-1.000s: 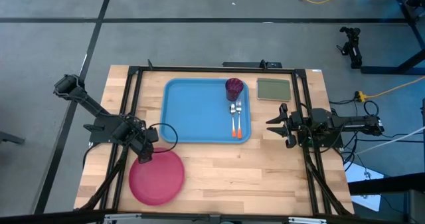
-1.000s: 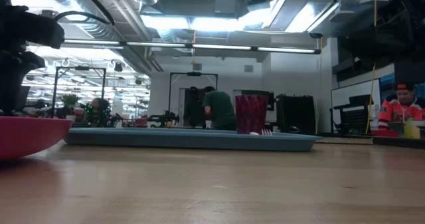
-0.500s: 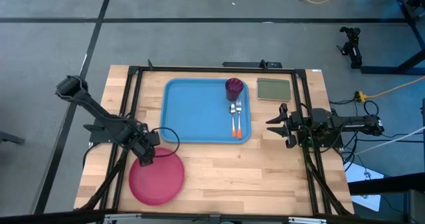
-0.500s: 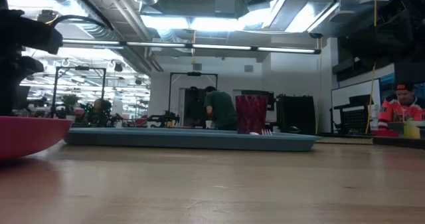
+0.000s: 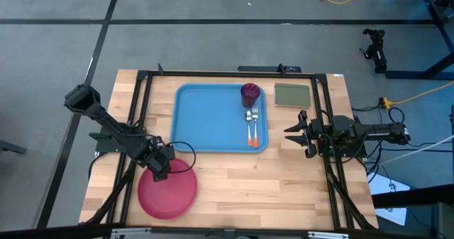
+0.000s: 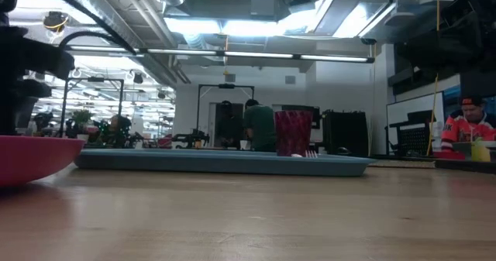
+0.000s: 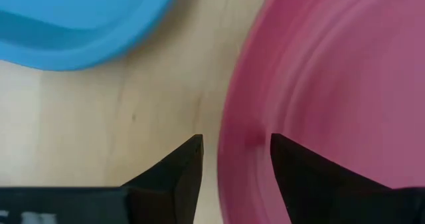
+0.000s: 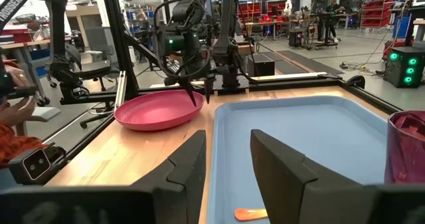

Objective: Pick and place plate/cup/fork/spoon on tray
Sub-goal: Put the red plate on the blue tray

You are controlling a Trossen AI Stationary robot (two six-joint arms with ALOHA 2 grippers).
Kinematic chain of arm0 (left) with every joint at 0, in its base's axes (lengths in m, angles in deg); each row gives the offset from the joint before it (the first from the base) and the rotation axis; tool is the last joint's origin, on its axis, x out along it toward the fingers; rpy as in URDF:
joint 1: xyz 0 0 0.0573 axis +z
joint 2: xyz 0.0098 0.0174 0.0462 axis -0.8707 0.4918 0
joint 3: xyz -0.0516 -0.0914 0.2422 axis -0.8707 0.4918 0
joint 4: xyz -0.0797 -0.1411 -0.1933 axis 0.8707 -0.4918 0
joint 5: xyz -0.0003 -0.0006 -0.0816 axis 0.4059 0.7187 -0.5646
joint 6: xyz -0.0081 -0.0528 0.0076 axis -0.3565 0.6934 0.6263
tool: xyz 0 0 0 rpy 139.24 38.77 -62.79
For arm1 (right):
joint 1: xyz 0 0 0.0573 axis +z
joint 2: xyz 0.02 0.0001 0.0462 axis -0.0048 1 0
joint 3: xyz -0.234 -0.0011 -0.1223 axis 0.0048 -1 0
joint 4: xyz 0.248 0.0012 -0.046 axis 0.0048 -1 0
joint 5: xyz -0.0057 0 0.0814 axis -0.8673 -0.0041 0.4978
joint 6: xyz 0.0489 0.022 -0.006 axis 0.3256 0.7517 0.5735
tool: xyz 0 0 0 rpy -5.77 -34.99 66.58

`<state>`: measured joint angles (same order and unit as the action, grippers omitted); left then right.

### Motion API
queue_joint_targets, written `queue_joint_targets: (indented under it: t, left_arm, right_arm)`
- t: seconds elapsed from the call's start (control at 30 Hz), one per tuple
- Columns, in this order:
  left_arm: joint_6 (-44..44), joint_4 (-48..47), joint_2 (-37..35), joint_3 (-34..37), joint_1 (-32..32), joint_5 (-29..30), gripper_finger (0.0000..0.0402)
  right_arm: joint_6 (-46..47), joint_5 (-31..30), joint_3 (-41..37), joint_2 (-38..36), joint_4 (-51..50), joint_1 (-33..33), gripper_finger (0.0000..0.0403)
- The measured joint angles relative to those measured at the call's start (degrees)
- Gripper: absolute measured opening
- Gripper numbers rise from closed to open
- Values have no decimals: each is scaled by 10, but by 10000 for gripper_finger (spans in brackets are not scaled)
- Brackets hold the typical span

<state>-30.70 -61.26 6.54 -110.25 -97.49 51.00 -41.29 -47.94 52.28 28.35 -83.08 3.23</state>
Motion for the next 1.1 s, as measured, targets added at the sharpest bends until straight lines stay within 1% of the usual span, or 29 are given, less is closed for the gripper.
queue_joint_targets:
  t: [0.13, 0.27, 0.43, 0.67, 0.97, 1.03, 1.1]
  left_arm:
    - [-1, 15, 21, 0, 0, -17, 157]
    - [-2, 22, 26, -1, 0, -17, 132]
    - [-2, 31, 24, -1, 0, -8, 86]
    - [-1, 57, 16, -2, 0, -15, 14]
    - [-3, 57, 17, -5, 0, -14, 4]
    - [-20, 51, 18, -18, 0, -11, 3]
    - [-56, 41, 19, -41, 0, -8, 2]
  right_arm:
    - [0, 0, 0, 0, 0, 0, 124]
    - [0, 0, 0, 0, 0, 0, 124]
    - [0, 0, 0, 0, 0, 0, 124]
    - [0, 0, 0, 0, 0, 0, 124]
    - [0, 0, 0, 0, 0, 0, 124]
    - [0, 0, 0, 0, 0, 0, 124]
    - [0, 0, 0, 0, 0, 0, 124]
